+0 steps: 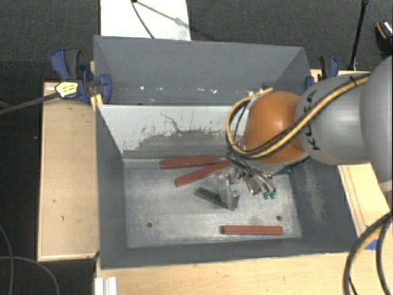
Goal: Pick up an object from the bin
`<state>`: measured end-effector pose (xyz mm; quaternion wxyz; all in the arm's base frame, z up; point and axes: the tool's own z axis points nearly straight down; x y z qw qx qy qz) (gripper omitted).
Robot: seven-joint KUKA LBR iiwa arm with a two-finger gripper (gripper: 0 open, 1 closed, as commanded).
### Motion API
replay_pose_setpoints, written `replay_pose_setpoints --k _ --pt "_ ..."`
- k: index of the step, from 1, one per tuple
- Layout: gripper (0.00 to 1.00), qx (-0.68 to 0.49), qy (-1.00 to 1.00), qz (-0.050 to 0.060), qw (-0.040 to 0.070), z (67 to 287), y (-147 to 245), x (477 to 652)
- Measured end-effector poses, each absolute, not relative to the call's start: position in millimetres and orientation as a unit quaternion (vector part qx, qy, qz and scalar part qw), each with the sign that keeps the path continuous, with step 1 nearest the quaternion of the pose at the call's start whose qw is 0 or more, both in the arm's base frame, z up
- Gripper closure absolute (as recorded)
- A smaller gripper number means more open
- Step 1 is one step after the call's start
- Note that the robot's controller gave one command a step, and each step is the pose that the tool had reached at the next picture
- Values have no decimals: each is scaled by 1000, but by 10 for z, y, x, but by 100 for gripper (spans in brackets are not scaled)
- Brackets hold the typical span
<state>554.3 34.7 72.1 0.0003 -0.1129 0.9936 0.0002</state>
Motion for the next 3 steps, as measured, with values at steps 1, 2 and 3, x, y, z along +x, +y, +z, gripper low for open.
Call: replay_pose_setpoints --k 1,2,3 --pt "0 -112 994 1 3 715 353 5548" --pt "0 -111 994 1 2 714 352 5547" --pt "0 -75 997 0 0 846 273 5130"
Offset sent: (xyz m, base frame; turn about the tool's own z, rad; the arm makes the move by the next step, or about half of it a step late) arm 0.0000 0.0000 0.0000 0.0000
